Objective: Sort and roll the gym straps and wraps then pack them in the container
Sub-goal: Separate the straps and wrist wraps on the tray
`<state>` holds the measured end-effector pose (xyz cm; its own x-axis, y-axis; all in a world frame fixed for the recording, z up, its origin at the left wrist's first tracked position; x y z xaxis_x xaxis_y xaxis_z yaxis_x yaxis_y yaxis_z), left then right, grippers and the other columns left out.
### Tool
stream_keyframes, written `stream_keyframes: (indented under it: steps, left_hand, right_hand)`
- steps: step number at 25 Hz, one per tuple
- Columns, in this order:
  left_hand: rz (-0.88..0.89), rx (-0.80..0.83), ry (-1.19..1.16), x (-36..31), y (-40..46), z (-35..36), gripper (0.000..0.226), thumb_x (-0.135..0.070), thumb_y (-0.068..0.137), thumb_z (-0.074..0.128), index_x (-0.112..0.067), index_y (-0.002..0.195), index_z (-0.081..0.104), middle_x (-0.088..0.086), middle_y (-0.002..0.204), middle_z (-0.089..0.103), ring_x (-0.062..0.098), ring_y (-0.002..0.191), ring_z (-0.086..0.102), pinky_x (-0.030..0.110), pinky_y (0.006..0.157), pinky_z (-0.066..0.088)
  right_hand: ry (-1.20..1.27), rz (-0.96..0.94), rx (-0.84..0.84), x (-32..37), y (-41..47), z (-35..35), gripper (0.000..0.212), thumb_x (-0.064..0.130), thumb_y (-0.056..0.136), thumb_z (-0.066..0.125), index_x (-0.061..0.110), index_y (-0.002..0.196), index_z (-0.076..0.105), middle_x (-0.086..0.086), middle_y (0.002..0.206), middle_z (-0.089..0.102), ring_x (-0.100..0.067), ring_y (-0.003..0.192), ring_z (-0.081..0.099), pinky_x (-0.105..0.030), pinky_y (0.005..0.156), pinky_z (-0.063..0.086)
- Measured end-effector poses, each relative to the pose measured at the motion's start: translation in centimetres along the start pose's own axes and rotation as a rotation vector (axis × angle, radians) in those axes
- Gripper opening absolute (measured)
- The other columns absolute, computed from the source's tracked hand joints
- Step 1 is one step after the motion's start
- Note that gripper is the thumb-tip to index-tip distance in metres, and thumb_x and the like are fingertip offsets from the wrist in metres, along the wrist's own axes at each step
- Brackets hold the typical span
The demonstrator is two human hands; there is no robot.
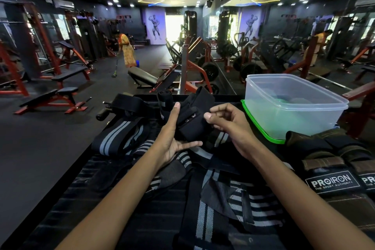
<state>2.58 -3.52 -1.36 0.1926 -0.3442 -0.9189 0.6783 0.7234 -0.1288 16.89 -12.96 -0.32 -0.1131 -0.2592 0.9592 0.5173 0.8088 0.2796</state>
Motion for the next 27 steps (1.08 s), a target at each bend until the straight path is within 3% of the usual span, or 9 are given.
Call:
stream_keyframes:
  steps: [3, 7, 12, 14, 16, 18, 22, 25, 27]
  left_hand:
    - [-0.057, -0.013, 0.046, 0.0, 0.1, -0.6, 0.067, -0.071, 0.084, 0.043, -0.021, 0.127, 0.056, 0.014, 0.116, 0.068, 0.041, 0.092, 0.069, 0.041, 0.054, 0.060]
    - [-0.035, -0.037, 0.233, 0.1, 0.5, -0.9, 0.063, -0.071, 0.087, 0.037, -0.022, 0.125, 0.047, 0.020, 0.111, 0.067, 0.037, 0.074, 0.072, 0.035, 0.057, 0.061]
    - [0.005, 0.016, 0.406, 0.2, 1.2, -1.2, 0.039, -0.050, 0.095, 0.045, -0.015, 0.111, 0.051, 0.018, 0.077, 0.070, 0.024, 0.061, 0.069, 0.033, 0.055, 0.058]
    - [0.029, 0.006, 0.462, 0.2, 1.4, -1.3, 0.036, -0.042, 0.097, 0.049, -0.010, 0.114, 0.052, 0.019, 0.083, 0.068, 0.020, 0.060, 0.067, 0.036, 0.059, 0.060]
    - [0.114, -0.003, 0.529, 0.3, 1.6, -1.4, 0.034, -0.027, 0.095, 0.058, -0.009, 0.123, 0.051, 0.019, 0.105, 0.063, 0.016, 0.067, 0.068, 0.036, 0.069, 0.061]
    - [0.215, 0.033, 0.625, 0.3, 1.5, -1.6, 0.055, -0.014, 0.088, 0.068, -0.016, 0.136, 0.042, 0.018, 0.121, 0.056, 0.017, 0.071, 0.069, 0.028, 0.069, 0.058]
    - [0.314, 0.046, 0.682, 0.6, 1.3, -1.6, 0.049, -0.009, 0.078, 0.077, -0.015, 0.119, 0.051, 0.011, 0.114, 0.060, 0.016, 0.066, 0.065, 0.031, 0.065, 0.057]
    - [0.297, -0.029, 0.623, 1.0, 1.3, -1.4, 0.042, -0.008, 0.071, 0.083, -0.012, 0.103, 0.056, 0.011, 0.102, 0.067, 0.023, 0.075, 0.069, 0.033, 0.060, 0.056]
    - [0.305, -0.038, 0.653, 1.2, 1.2, -1.1, 0.034, -0.007, 0.071, 0.082, -0.012, 0.096, 0.060, 0.010, 0.092, 0.071, 0.023, 0.073, 0.071, 0.032, 0.057, 0.057]
  right_hand:
    - [-0.328, -0.127, 0.096, 0.0, -0.3, 0.3, 0.035, 0.023, 0.068, 0.086, 0.021, 0.093, 0.062, -0.002, 0.093, 0.065, -0.009, 0.083, 0.061, -0.021, 0.075, 0.050]
    - [-0.569, -0.201, 0.031, -0.6, 0.3, -0.3, 0.023, 0.026, 0.078, 0.078, 0.018, 0.084, 0.058, 0.001, 0.090, 0.054, -0.006, 0.075, 0.052, -0.010, 0.067, 0.039]
    - [-0.282, 0.043, 0.055, -1.4, 0.8, -1.1, 0.022, 0.026, 0.086, 0.070, 0.012, 0.078, 0.055, -0.004, 0.074, 0.050, -0.010, 0.063, 0.050, -0.025, 0.059, 0.044]
    - [-0.183, 0.102, 0.060, -1.6, 0.7, -1.0, 0.020, 0.024, 0.088, 0.068, 0.013, 0.080, 0.054, -0.016, 0.080, 0.053, -0.012, 0.053, 0.057, -0.024, 0.045, 0.046]
    - [-0.131, 0.138, 0.064, -1.7, 0.7, -1.2, 0.019, 0.022, 0.090, 0.066, 0.010, 0.081, 0.054, -0.023, 0.086, 0.056, -0.016, 0.047, 0.060, -0.023, 0.039, 0.044]
    - [-0.081, 0.162, 0.066, -1.5, 0.7, -1.4, 0.021, 0.022, 0.091, 0.065, 0.007, 0.082, 0.054, -0.026, 0.082, 0.058, -0.020, 0.045, 0.061, -0.023, 0.039, 0.044]
    - [-0.066, 0.180, 0.089, -1.3, 0.6, -1.7, 0.019, 0.021, 0.091, 0.063, 0.007, 0.079, 0.058, -0.012, 0.072, 0.065, -0.015, 0.048, 0.060, -0.021, 0.047, 0.047]
    - [-0.061, 0.184, 0.104, -1.3, 0.6, -1.8, 0.018, 0.020, 0.084, 0.070, 0.007, 0.094, 0.061, -0.014, 0.085, 0.065, -0.019, 0.062, 0.064, -0.024, 0.054, 0.052]
    - [-0.206, 0.152, 0.163, -1.4, 0.6, -1.9, 0.054, 0.019, 0.071, 0.083, 0.015, 0.117, 0.055, -0.007, 0.101, 0.063, -0.017, 0.087, 0.066, -0.023, 0.072, 0.054]
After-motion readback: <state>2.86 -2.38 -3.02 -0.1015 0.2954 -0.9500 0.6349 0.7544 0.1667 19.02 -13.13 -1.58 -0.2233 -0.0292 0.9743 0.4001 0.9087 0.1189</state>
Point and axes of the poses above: each hand's wrist, its own y-axis towards the middle knuckle, its own z-axis out of the palm, x = y × z, the point moved 1 cm from there along y, towards the middle knuckle
